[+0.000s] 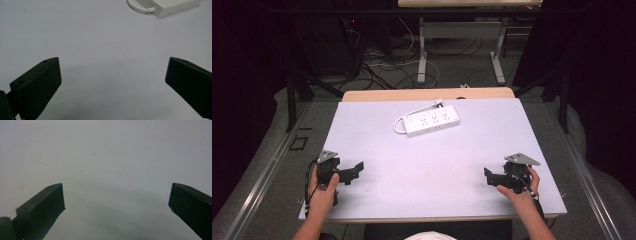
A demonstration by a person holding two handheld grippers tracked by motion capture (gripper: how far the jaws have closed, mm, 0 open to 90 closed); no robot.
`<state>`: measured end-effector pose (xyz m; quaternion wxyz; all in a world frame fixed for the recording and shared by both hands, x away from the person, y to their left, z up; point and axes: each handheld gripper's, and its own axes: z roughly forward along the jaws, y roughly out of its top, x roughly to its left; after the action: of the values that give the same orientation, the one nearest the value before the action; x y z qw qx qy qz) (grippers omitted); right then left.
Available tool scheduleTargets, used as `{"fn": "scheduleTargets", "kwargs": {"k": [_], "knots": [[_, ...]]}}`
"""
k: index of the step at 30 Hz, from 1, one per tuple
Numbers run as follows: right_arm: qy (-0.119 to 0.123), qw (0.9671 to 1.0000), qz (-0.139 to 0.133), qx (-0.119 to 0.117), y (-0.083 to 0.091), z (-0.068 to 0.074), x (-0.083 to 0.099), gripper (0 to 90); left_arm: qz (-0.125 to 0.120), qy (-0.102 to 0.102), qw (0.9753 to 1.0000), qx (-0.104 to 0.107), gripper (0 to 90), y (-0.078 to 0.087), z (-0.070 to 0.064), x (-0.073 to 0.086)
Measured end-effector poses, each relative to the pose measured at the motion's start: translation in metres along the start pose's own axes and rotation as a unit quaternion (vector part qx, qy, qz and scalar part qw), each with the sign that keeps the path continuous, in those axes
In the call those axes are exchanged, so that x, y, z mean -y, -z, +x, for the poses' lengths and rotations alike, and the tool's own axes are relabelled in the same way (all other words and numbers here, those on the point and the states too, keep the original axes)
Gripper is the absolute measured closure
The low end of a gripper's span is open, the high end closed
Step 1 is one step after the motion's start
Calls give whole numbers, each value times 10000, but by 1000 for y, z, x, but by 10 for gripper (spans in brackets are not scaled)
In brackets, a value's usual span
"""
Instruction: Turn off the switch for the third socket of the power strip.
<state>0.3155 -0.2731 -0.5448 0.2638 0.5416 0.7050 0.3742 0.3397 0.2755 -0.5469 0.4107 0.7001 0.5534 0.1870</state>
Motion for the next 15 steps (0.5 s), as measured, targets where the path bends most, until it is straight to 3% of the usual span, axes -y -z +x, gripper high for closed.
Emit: {"fn": "scheduleTargets", "kwargs": {"k": [15], "knots": [[158, 9998, 2, -75, -4, 7, -6, 0, 10, -44, 10000, -46, 4, 9, 0, 5]]}}
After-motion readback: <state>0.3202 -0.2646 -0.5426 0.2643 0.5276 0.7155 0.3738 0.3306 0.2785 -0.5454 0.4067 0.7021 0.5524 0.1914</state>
